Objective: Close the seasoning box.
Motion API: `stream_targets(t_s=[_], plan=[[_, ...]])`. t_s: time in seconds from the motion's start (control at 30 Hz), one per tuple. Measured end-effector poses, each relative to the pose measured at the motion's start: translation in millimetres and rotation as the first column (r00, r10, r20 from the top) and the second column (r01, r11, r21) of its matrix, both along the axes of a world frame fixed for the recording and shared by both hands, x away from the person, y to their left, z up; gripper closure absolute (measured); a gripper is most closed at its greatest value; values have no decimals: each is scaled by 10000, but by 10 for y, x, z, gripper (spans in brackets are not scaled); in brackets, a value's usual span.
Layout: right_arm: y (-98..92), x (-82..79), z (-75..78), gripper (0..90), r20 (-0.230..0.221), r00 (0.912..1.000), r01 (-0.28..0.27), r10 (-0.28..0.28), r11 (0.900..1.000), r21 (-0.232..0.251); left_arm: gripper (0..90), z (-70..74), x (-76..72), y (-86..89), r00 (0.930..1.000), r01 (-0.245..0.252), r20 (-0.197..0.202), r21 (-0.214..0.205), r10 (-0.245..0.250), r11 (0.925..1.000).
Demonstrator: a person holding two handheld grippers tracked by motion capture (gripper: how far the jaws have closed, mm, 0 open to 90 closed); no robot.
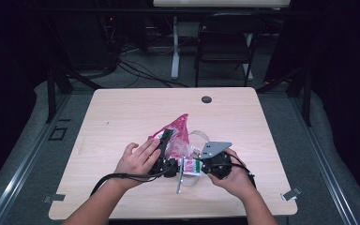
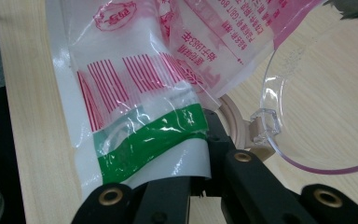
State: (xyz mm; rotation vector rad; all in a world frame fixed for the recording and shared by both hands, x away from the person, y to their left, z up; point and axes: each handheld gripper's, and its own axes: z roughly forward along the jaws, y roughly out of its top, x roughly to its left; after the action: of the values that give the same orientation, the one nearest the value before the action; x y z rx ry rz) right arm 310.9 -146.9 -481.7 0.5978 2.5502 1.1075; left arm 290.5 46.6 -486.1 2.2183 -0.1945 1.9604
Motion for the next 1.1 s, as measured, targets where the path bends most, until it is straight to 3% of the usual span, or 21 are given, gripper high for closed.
stream_targets(t_s=[0.2, 0.37, 0.4, 0.43, 0.57, 1.1], plan=[[1, -5, 5, 900, 48, 10000, 24, -24, 10000, 12, 632, -10, 11, 30, 10000, -12, -46, -105, 12, 9999], [0, -9, 11, 900, 77, 10000, 6, -6, 10000, 78, 635, -48, 30, 86, 9991, -239, -356, -198, 232, 9995], [4, -11, 11, 900, 65, 10000, 1, -2, 9999, 105, 636, -85, 59, 103, 9997, 66, -218, -494, -77, 9988], [5, -12, 15, 900, 95, 10000, -11, 10, 10000, 81, 636, -63, 37, 101, 9986, -270, -460, -293, 256, 9992], [10, -19, 26, 900, 159, 9999, -41, 39, 9999, 101, 640, -84, 53, 129, 9973, -371, -651, -488, 339, 9981], [46, -64, 88, 900, 371, 9992, -168, 158, 9995, 281, 641, -68, 66, 194, 9944, -787, -759, -673, 736, 9946]])
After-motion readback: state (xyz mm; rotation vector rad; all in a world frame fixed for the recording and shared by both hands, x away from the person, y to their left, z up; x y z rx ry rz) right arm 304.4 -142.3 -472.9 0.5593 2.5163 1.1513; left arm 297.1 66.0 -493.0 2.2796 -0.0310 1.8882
